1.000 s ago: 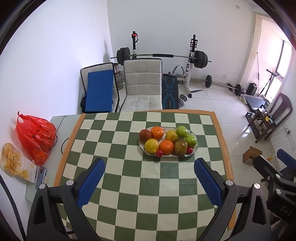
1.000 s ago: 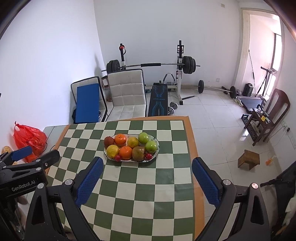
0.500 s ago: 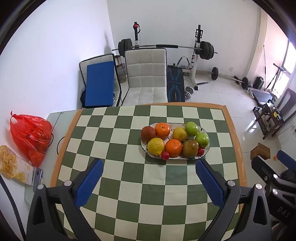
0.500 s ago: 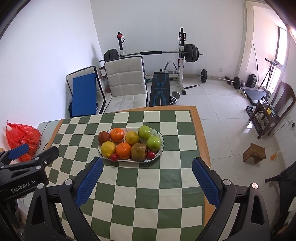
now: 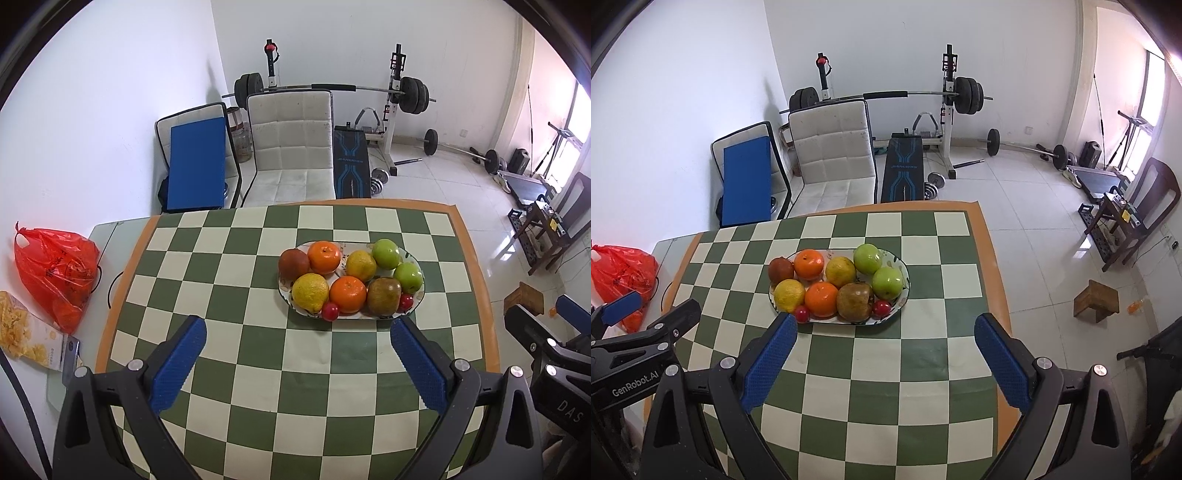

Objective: Organize fruits

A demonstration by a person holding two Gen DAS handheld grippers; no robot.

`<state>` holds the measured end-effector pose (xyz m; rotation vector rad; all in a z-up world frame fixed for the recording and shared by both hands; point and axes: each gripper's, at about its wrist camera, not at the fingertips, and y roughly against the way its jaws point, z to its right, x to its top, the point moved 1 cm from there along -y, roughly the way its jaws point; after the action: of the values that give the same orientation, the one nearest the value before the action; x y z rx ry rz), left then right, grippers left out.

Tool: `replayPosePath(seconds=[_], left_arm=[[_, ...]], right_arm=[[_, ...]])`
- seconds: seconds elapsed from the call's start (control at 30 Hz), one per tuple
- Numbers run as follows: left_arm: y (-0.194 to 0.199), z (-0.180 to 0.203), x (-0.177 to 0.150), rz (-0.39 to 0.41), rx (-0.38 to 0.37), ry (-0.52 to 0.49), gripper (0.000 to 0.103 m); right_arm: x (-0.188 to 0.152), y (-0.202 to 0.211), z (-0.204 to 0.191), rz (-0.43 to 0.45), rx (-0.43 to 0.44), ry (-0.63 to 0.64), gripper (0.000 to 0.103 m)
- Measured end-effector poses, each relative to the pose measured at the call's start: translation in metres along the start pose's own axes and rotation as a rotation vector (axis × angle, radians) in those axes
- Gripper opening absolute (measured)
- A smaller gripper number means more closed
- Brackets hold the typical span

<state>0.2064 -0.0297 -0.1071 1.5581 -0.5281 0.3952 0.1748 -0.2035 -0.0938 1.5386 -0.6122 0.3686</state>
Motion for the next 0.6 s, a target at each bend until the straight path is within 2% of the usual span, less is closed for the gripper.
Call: replayPosePath(seconds=[0.6], left_arm=[[0.015,0.0,-0.007,0.05,-0.015,-0.009,0.102]], right_arm=[[-0.007,0.017,0.001,0.03,-0.017,0.002,0.099]])
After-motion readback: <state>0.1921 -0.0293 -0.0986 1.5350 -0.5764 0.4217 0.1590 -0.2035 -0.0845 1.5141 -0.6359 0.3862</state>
